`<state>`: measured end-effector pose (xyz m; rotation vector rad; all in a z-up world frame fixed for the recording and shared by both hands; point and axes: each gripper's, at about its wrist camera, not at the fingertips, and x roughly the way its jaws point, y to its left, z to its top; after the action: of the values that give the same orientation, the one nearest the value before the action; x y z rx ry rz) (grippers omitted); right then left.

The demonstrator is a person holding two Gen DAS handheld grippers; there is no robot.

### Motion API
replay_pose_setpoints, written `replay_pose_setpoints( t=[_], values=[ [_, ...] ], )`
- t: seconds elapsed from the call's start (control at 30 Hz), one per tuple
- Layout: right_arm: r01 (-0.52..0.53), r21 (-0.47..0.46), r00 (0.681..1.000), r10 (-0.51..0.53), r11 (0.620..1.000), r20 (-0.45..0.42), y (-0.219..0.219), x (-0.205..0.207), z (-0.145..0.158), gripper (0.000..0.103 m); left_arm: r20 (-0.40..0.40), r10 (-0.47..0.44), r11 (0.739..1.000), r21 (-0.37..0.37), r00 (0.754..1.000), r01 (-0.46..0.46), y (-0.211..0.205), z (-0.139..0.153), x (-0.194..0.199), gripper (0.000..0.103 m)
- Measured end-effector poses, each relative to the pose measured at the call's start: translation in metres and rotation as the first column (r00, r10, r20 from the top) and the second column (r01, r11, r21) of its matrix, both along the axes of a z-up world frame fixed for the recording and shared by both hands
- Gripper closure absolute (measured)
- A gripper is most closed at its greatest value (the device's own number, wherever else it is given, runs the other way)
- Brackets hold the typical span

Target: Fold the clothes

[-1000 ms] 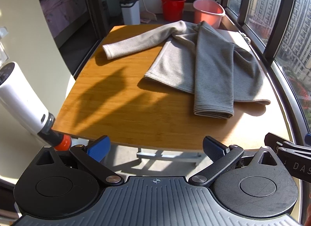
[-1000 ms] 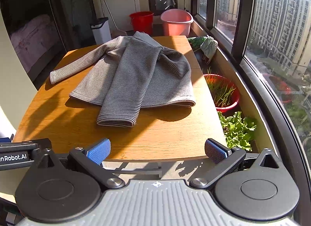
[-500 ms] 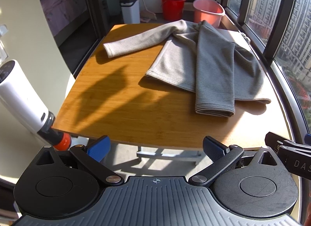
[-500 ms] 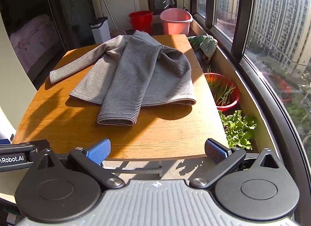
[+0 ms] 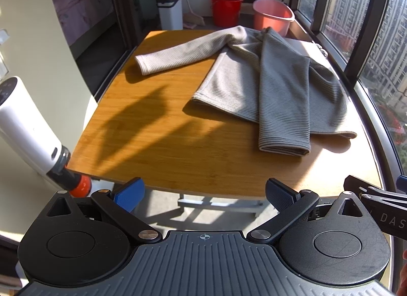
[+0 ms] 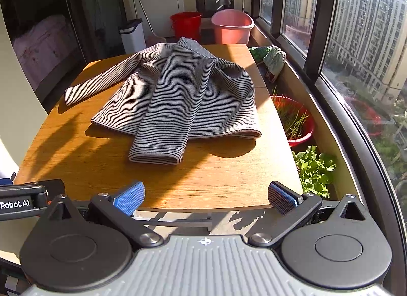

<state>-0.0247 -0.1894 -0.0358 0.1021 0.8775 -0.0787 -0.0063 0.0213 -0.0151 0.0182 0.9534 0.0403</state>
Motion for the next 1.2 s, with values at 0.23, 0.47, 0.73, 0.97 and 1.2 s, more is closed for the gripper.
replay_pose_setpoints(
  t=[0.23,0.47,0.73,0.97,1.2],
  values=[
    [0.011,-0.001,1.0,-0.011,1.0,0.001,0.003,0.003,-0.001,0.0,-0.005,-0.005,1.0,-0.004,1.0,0.005,0.005,-0.003,0.005,0.0],
    [0.013,-0.008,1.0,-0.013,1.0,-0.008,0.009,0.009,-0.003,0.0,-0.012,-0.015,1.0,-0.011,1.0,0.015,0.009,-0.005,0.011,0.0],
    [0.022,-0.022,0.999,-0.023,1.0,-0.026,0.015,0.024,-0.009,0.0,-0.035,-0.022,1.0,-0.021,0.999,0.021,0.017,-0.012,0.028,0.0],
    [0.046,-0.016,0.998,-0.047,0.999,-0.05,0.018,0.042,-0.016,0.0,-0.073,-0.029,0.999,-0.028,0.997,0.027,0.02,-0.019,0.05,0.0],
    [0.108,0.069,0.992,-0.103,0.992,-0.07,0.01,0.076,-0.026,0.0,-0.105,-0.058,0.998,-0.015,0.993,0.056,0.022,-0.029,0.09,0.0]
  ],
)
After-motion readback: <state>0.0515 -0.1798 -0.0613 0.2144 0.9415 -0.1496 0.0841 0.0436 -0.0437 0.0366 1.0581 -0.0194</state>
